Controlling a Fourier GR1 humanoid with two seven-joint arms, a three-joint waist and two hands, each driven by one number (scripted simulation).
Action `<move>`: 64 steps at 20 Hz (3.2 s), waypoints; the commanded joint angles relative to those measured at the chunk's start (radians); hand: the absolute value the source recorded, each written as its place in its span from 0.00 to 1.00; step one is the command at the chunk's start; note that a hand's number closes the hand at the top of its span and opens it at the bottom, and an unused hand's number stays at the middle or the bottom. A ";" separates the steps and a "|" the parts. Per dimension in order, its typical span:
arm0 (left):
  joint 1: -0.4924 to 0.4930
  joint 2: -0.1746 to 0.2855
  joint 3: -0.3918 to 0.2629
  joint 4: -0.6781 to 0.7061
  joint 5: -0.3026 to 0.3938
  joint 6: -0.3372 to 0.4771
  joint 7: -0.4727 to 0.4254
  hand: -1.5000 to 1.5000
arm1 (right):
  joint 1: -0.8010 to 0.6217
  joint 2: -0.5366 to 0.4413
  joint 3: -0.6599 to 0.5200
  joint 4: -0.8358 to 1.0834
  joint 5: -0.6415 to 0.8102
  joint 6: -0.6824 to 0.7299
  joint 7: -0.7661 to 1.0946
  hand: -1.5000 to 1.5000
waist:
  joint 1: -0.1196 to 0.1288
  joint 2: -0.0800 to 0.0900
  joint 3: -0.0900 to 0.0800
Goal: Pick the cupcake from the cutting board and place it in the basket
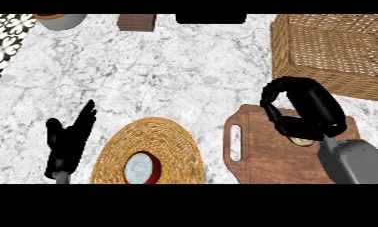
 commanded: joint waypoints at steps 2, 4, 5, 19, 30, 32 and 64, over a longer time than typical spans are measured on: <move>0.055 -0.007 -0.042 0.005 -0.016 -0.004 0.094 0.50 | 0.011 0.101 0.127 -0.025 0.245 -0.143 -0.072 0.00 | -0.007 -0.002 -0.008; 0.048 0.036 -0.002 -0.019 0.023 -0.027 0.147 0.50 | 0.033 0.096 0.159 -0.085 0.340 -0.252 0.009 0.00 | -0.014 -0.006 -0.009; 0.093 0.008 -0.037 -0.004 -0.014 -0.021 0.071 0.50 | -0.029 0.078 0.164 -0.044 0.375 -0.256 0.080 0.00 | -0.003 -0.004 -0.010; 0.121 0.028 0.003 -0.029 0.011 -0.028 0.096 0.50 | -0.205 -0.604 -0.103 -0.311 0.445 0.118 0.566 0.00 | -0.044 -0.012 -0.012; 0.082 0.024 0.007 -0.070 0.011 -0.037 0.155 0.50 | -0.217 -0.864 -0.211 -0.301 0.118 0.578 0.700 0.00 | -0.027 -0.005 -0.009; 0.088 0.010 -0.012 -0.061 -0.029 -0.021 0.139 0.50 | -0.238 -0.857 -0.220 -0.301 0.102 0.603 0.743 0.00 | -0.016 -0.003 -0.009; 0.092 -0.002 0.086 -0.078 -0.040 -0.116 0.153 0.50 | 0.137 -0.335 -0.064 -0.266 0.843 0.372 0.431 0.00 | -0.011 -0.001 -0.008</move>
